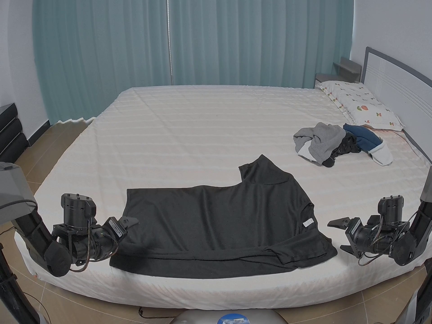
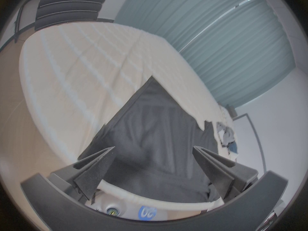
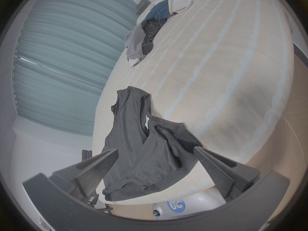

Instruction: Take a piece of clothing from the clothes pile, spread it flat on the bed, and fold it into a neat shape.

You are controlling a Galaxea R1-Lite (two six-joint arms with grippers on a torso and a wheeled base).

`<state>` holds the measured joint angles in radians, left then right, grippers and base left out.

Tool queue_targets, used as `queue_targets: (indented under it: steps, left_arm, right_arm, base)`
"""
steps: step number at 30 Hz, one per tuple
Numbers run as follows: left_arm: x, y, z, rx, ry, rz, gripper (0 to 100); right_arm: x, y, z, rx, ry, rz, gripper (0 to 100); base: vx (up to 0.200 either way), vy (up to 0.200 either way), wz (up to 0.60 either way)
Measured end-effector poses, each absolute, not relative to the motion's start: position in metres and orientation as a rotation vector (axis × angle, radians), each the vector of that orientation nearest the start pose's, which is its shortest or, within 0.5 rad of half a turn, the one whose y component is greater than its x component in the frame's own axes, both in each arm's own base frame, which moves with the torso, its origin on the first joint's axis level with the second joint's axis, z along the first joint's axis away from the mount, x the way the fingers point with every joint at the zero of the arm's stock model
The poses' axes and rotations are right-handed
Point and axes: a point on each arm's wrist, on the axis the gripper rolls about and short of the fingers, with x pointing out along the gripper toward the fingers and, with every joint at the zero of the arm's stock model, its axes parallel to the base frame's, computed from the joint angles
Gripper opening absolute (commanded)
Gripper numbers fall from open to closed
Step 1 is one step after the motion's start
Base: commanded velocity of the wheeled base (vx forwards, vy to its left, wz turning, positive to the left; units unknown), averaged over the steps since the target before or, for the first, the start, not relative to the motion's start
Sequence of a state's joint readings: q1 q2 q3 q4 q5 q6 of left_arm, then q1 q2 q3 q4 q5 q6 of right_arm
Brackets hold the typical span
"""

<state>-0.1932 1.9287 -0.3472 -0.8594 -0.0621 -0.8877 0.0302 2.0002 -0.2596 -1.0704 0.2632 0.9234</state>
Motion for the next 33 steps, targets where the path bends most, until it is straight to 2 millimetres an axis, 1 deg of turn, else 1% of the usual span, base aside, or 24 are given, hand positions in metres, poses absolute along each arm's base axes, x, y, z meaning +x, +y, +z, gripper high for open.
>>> queue_targets:
  steps: [4, 8, 10, 14, 18, 24, 29, 33]
  left_arm:
    - [0.241, -0.059, 0.035, -0.753, 0.861, 0.086, 100]
    - [0.236, -0.065, 0.032, -0.722, 0.907, 0.073, 100]
    - [0.235, -0.068, 0.03, -0.711, 0.928, 0.07, 100]
    - [0.24, -0.071, 0.024, -0.703, 0.946, 0.07, 100]
    - [0.25, -0.073, 0.014, -0.701, 0.962, 0.082, 100]
    - [0.275, -0.074, 0.006, -0.716, 0.941, 0.095, 100]
    - [0.294, -0.067, 0.007, -0.74, 0.899, 0.115, 100]
    - [0.309, -0.058, 0.012, -0.791, 0.843, 0.136, 100]
  right_arm:
    - [0.248, 0.014, 0.024, 0.957, 0.76, -0.046, 100]
    - [0.247, 0.015, 0.023, 0.954, 0.765, -0.047, 100]
    - [0.247, 0.015, 0.023, 0.954, 0.768, -0.047, 100]
    - [0.247, 0.015, 0.022, 0.954, 0.771, -0.047, 100]
    - [0.247, 0.016, 0.022, 0.954, 0.772, -0.045, 100]
    - [0.246, 0.018, 0.021, 0.951, 0.782, -0.039, 100]
    - [0.245, 0.019, 0.021, 0.95, 0.787, -0.036, 100]
    - [0.245, 0.02, 0.021, 0.949, 0.791, -0.034, 100]
  base:
    - [0.0, 0.0, 0.0]
    - [0.0, 0.0, 0.0]
    - [0.0, 0.0, 0.0]
    - [0.0, 0.0, 0.0]
    - [0.0, 0.0, 0.0]
    - [0.0, 0.0, 0.0]
    - [0.0, 0.0, 0.0]
    - [0.0, 0.0, 0.0]
